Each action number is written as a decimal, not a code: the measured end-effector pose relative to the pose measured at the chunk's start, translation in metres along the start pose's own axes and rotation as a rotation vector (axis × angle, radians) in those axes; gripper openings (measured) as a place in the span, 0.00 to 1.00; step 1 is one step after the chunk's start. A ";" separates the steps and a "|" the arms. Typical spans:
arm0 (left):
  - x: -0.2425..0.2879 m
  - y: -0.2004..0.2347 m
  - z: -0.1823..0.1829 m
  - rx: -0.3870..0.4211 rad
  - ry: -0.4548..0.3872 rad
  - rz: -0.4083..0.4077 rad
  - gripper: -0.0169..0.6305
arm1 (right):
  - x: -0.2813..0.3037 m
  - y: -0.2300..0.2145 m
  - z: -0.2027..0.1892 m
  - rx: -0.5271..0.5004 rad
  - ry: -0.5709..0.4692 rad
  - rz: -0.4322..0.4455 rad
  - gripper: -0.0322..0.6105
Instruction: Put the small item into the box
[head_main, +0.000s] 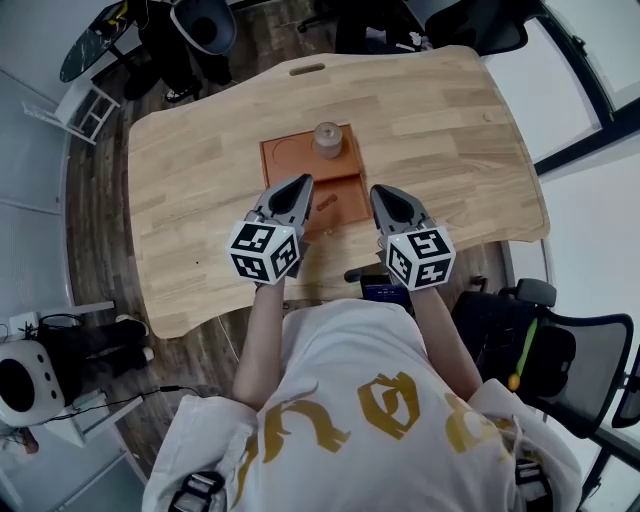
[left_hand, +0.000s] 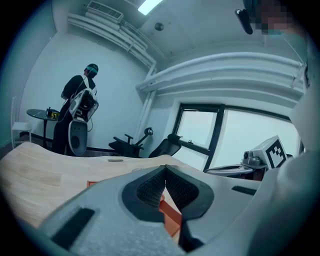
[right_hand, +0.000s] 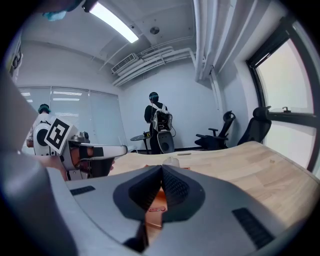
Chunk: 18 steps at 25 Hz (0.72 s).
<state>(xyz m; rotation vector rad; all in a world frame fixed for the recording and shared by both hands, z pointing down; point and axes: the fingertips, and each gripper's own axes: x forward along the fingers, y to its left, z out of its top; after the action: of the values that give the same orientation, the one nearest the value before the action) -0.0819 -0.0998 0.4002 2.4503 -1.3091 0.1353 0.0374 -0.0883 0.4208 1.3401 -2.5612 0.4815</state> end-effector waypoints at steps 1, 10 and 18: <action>0.000 -0.001 0.001 0.009 -0.005 -0.002 0.04 | -0.001 0.000 0.000 0.001 -0.001 -0.001 0.07; -0.001 -0.004 0.003 0.026 -0.013 -0.012 0.04 | -0.001 -0.005 -0.002 0.011 0.010 -0.020 0.07; 0.001 0.000 -0.007 0.049 0.017 0.009 0.04 | -0.002 -0.007 -0.005 0.018 0.014 -0.029 0.07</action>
<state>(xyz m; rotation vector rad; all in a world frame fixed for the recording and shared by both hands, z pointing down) -0.0809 -0.0981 0.4068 2.4785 -1.3243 0.1917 0.0443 -0.0883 0.4263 1.3726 -2.5284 0.5086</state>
